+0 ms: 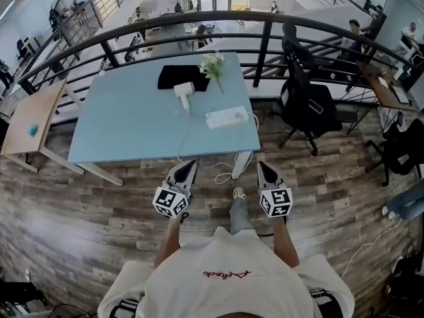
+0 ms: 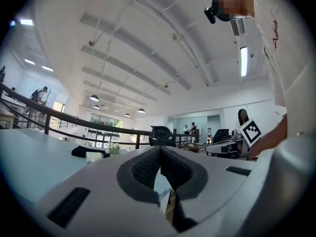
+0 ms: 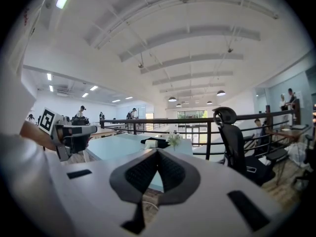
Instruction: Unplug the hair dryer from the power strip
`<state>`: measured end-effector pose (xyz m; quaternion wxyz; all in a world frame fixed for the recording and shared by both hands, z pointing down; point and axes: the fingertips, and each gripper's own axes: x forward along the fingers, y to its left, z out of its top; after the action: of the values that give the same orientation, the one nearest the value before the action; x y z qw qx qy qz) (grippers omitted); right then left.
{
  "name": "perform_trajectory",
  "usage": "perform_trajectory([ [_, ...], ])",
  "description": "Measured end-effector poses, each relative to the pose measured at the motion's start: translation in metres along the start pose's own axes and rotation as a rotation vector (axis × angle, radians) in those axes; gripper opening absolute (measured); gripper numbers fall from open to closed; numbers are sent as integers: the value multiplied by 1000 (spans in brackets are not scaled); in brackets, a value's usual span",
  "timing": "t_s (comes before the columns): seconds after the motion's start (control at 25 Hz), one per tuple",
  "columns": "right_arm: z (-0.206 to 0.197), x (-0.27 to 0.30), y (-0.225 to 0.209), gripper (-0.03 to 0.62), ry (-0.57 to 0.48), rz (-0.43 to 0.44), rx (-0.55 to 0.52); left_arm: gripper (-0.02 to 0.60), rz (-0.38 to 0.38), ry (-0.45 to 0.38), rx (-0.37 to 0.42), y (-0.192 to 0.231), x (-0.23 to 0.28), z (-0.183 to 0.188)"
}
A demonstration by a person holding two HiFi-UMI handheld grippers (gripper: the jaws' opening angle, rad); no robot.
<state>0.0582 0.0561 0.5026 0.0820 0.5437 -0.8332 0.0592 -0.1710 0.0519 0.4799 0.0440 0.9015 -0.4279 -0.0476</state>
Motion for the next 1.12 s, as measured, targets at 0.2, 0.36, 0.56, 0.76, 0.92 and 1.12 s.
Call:
perform_trajectory([
  [0.2,2,25,-4,17,-1,21,-4,9,17,-1,-2,17,14,-1],
  [0.36,5,47,-13,17,-2,30,1,9,19,3,0,29,33,-1],
  [0.56,11,80,-32,17,-1,43,6,9,23,9,6,47,67,1],
  [0.76,24,117,-56,17,-6,66,5,9,37,7,13,64,105,8],
  [0.92,36,146,-75,17,-15,93,3,9,55,8,20,76,135,13],
  [1.12,49,181,-102,17,-24,122,8,9,74,8,30,90,176,21],
])
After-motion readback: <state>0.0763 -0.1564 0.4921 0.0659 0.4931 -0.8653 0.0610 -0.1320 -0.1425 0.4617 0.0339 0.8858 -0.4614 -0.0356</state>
